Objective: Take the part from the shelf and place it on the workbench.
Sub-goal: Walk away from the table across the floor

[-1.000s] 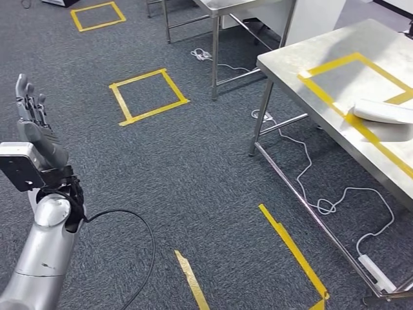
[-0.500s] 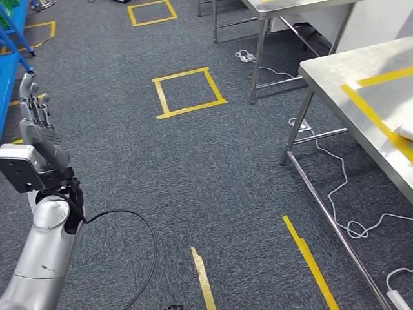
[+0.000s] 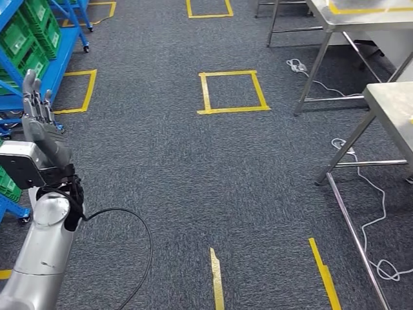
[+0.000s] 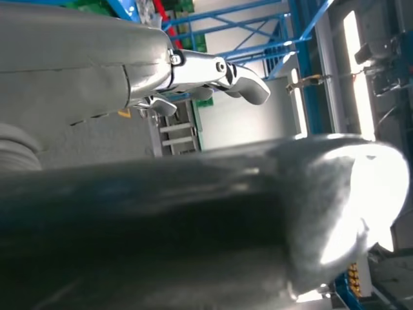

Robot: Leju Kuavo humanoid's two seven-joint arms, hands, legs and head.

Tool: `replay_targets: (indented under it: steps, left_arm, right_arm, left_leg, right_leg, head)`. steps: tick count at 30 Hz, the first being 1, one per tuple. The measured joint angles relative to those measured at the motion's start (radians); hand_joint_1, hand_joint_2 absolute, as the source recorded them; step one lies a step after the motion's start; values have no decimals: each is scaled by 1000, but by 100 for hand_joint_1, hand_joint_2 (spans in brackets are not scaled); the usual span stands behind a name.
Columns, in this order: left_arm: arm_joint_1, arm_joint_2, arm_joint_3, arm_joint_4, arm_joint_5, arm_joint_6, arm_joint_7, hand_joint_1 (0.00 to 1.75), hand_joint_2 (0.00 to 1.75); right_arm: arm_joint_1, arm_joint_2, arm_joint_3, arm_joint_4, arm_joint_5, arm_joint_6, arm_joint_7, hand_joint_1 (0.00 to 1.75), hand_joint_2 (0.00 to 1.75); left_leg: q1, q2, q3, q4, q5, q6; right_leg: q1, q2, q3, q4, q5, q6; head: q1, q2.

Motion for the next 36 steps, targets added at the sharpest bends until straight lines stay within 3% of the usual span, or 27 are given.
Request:
replay_targets:
  steps: [1,2,4,6,8,9,10,12,14,15,16,17,19,21,23,24,26,28,30,31,32,33,34,36]
  left_arm:
    - [0,0,0,0,0,-1,0,0,0]
    - [0,0,0,0,0,-2,0,0,0]
    - [-2,0,0,0,0,-3,0,0,0]
    - [-4,-2,0,0,-1,-6,0,0,0]
    - [-5,0,0,0,-2,-10,0,0,0]
    - [-5,2,0,0,-2,-11,0,0,0]
    - [-6,3,0,0,-2,-13,0,0,0]
    - [-9,4,-1,0,-2,-14,0,0,0]
    - [-10,3,-1,0,-3,-15,0,0,0]
    - [-9,3,-1,0,-3,-15,0,0,0]
    - [-8,3,-1,0,-3,-16,0,0,0]
    - [-8,3,-1,0,-3,-17,0,0,0]
    - [-9,3,-1,0,-3,-19,0,0,0]
    - [-11,2,-2,0,-3,-19,0,0,0]
    - [-11,2,-2,0,-3,-19,0,0,0]
    - [-10,3,-1,-1,-3,-20,0,0,0]
    - [-13,3,-1,-1,-3,-22,0,0,0]
    - [-15,-1,-1,-1,-3,-26,0,0,0]
    - [-12,-3,-1,-1,-3,-31,0,0,0]
    - [-11,-3,-1,-1,-3,-32,0,0,0]
    - [-10,-3,-1,-1,-3,-33,0,0,0]
    - [-10,-3,-1,-1,-3,-33,0,0,0]
    - [-10,-4,-1,-1,-3,-33,0,0,0]
    - [-11,-4,-1,-1,-3,-34,0,0,0]
  right_arm:
    - [0,0,0,0,0,1,0,0,175]
    - [0,-1,0,0,0,2,0,0,175]
    - [0,-1,0,0,0,4,0,0,175]
    - [2,-2,1,0,1,5,0,0,175]
    - [3,-2,1,0,1,6,-1,0,175]
    - [3,-2,2,0,1,7,-1,0,175]
    - [2,-2,2,0,1,8,-2,0,175]
    - [0,-2,4,0,1,10,-2,0,175]
    - [2,-2,5,0,1,12,-2,0,175]
    - [3,-2,5,0,1,12,-2,0,175]
    - [3,-2,5,0,1,12,-2,0,175]
    - [3,-2,5,0,1,12,-2,0,175]
    - [1,-2,5,0,1,12,-2,0,175]
    - [0,-2,5,0,1,13,-2,0,175]
    - [-2,-2,5,0,0,13,-2,0,175]
    - [-3,-2,5,0,0,14,-2,0,175]
    - [-6,-2,6,0,0,14,-2,0,175]
    - [-4,-2,6,0,0,15,-2,0,175]
    - [-1,-2,6,0,0,16,-2,0,175]
    - [0,-2,6,0,0,16,-2,0,175]
    - [1,-2,6,0,0,16,-2,0,175]
    - [1,-2,6,0,0,17,-2,0,175]
    - [0,-2,6,0,0,17,-2,0,175]
    - [0,-2,6,0,0,18,-2,0,175]
  left_leg:
    - [0,-15,1,1,0,0]
    - [0,-30,2,3,-1,-2]
    - [2,-56,0,10,-5,-8]
    - [4,-80,-10,16,-4,-20]
    - [9,-101,-18,15,1,-33]
    - [8,-92,-21,19,-1,-38]
    - [7,-67,-28,35,-12,-43]
    - [4,1,-70,130,-63,-51]
    - [8,27,-132,260,-115,-56]
    - [9,30,-149,294,-121,-57]
    - [10,32,-146,289,-106,-57]
    - [10,38,-123,244,-77,-55]
    - [2,77,-50,106,-17,-48]
    - [-9,110,-10,27,-2,-37]
    - [-14,98,-9,16,-6,-25]
    - [-13,86,-8,11,-4,-20]
    - [-7,63,-3,3,-1,-8]
    - [-5,41,-2,2,0,0]
    - [-5,13,-2,2,-1,3]
    - [-5,-2,-1,3,-1,3]
    - [-5,-17,0,5,-1,2]
    - [-4,-31,1,7,-3,0]
    - [-3,-45,0,10,-4,-3]
    - [-1,-70,-6,18,-6,-13]
  right_leg:
    - [0,2,1,-20,27,-1]
    - [-1,10,20,-75,69,-3]
    - [-7,61,74,-209,137,-6]
    - [-11,99,104,-272,152,-9]
    - [-9,84,111,-278,150,-14]
    - [-9,72,114,-282,152,-19]
    - [-9,58,118,-285,153,-25]
    - [-8,29,126,-290,152,-36]
    - [-4,-4,130,-290,147,-42]
    - [-3,-20,131,-290,145,-43]
    - [-2,-35,133,-290,143,-43]
    - [-2,-50,137,-290,140,-41]
    - [1,-74,146,-289,132,-36]
    - [6,-95,152,-290,124,-27]
    - [8,-118,158,-293,119,-18]
    - [7,-116,160,-292,114,-13]
    - [3,-68,141,-247,82,-5]
    - [1,-12,77,-121,22,-2]
    - [2,0,7,-2,-9,-1]
    - [2,1,-7,9,4,-2]
    - [2,4,-1,-23,38,-3]
    - [0,14,22,-88,83,-4]
    - [-2,38,51,-158,119,-5]
    - [-6,78,96,-255,151,-7]
  head:
    - [0,0]
    - [0,0]
    - [-1,0]
    - [-1,0]
    - [-1,0]
    - [-2,0]
    - [-4,0]
    - [-9,0]
    - [-11,0]
    - [-11,0]
    - [-11,0]
    - [-11,0]
    - [-11,0]
    - [-11,0]
    - [-10,0]
    - [-10,0]
    - [-7,0]
    - [-2,0]
    - [0,0]
    - [0,0]
    - [0,0]
    - [0,0]
    - [0,0]
    - [-1,0]
